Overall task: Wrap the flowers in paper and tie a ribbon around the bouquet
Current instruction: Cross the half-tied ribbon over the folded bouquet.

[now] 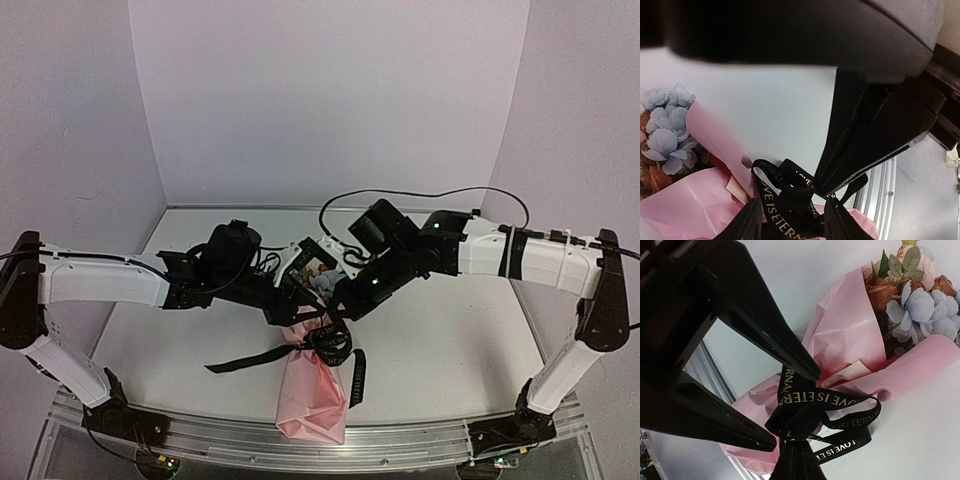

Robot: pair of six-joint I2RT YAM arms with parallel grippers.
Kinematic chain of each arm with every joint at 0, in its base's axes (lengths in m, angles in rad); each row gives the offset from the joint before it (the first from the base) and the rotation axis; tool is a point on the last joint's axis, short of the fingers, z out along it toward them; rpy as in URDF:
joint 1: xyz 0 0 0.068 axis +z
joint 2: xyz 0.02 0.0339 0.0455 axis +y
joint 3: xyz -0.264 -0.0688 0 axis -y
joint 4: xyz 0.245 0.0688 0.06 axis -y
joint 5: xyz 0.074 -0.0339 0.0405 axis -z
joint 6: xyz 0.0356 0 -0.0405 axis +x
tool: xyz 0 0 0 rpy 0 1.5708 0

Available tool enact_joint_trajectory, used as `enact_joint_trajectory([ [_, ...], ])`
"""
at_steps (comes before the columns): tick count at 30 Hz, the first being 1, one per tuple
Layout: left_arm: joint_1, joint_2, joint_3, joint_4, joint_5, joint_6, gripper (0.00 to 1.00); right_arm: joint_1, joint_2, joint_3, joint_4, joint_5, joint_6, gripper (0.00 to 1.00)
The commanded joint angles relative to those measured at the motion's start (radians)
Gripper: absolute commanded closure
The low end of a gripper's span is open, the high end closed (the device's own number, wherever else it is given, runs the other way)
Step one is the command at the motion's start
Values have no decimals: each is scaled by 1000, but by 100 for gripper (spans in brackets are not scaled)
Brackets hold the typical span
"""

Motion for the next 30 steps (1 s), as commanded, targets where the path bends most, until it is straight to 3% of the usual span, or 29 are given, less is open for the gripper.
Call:
enact_joint_trajectory([
  [1,-1,27,63,-33,39,35,60,24,22,34,45,-46,-21,100],
  [9,1,-22,-18,41,54,51,64,24,31,34,64,-37,15,100],
  [16,0,-108,-187,322,-43,-6,61,24,27,6,153,-18,108,100],
  [30,-1,-54,-175,364,-39,-16,69,24,17,-22,182,-18,138,100],
])
